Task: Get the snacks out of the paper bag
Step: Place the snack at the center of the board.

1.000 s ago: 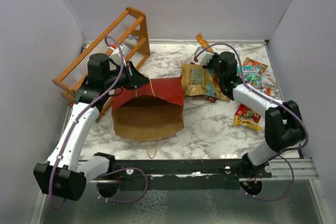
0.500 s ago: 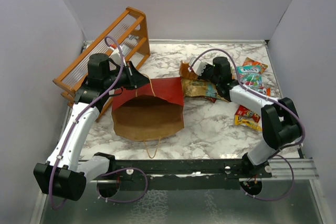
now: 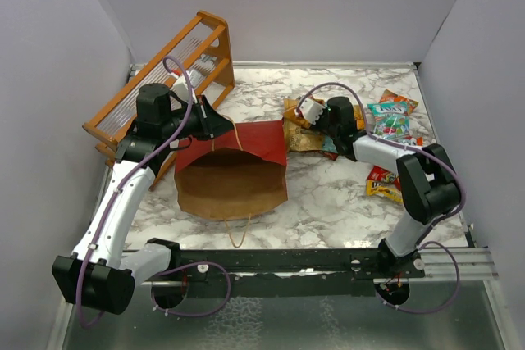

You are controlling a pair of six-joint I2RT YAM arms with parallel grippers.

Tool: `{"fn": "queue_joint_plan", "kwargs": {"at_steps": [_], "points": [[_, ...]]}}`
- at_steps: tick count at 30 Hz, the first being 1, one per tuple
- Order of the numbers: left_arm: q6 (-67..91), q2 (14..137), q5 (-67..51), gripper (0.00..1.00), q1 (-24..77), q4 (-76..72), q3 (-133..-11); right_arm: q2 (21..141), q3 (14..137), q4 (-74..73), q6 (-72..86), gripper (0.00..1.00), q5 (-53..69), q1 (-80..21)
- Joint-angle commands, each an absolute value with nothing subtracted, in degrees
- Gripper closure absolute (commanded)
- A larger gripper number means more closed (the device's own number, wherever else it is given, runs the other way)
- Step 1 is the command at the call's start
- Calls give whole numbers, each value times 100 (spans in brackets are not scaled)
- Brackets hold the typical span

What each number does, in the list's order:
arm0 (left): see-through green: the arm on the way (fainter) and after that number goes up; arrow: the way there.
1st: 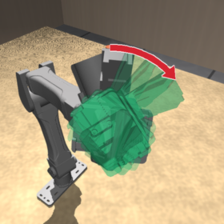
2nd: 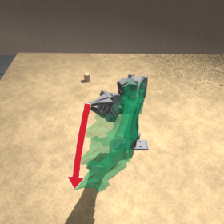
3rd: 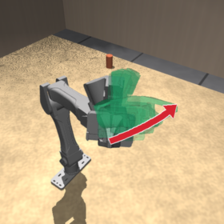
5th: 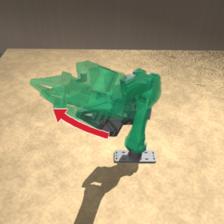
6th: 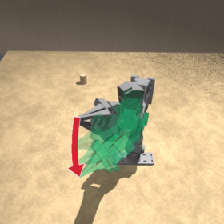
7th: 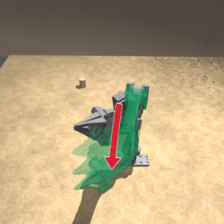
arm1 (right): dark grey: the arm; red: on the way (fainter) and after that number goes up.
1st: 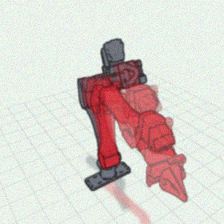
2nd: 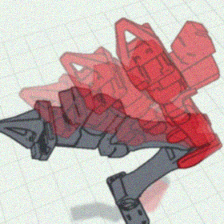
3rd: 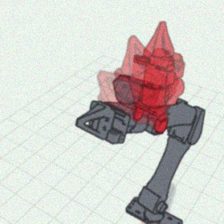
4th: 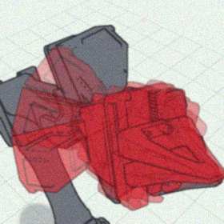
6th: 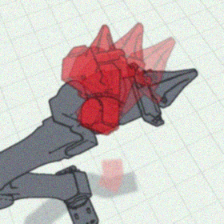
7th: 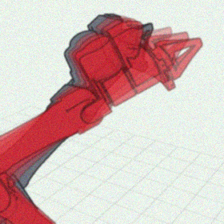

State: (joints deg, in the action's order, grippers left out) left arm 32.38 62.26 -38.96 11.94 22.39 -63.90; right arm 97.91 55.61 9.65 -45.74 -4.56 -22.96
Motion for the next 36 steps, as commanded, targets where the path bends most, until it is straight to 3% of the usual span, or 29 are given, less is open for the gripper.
{"fn": "queue_joint_plan", "kwargs": {"at_steps": [1,5,14,22,32,36], "points": [[3112,6170,-3990,100,1158,2263,-6613,9997,5213,1451,-4367,99,-1751,-2195],[3106,6138,-3986,100,1158,2294,-6601,9860,5233,1483,-4139,99,-1991,-2049],[3245,6084,-4005,100,1155,2142,-6503,9978,6116,-406,-3051,99,-337,-2188],[3250,6087,-4009,100,1158,2254,-6646,9740,5724,-391,-2064,93,-16,-2214],[3587,6099,-4218,100,1159,2058,-6835,8910,5025,176,-1085,57,435,-2214],[3780,6108,-4297,100,1160,2094,-7122,7965,4768,409,-674,34,487,-2215]]}}
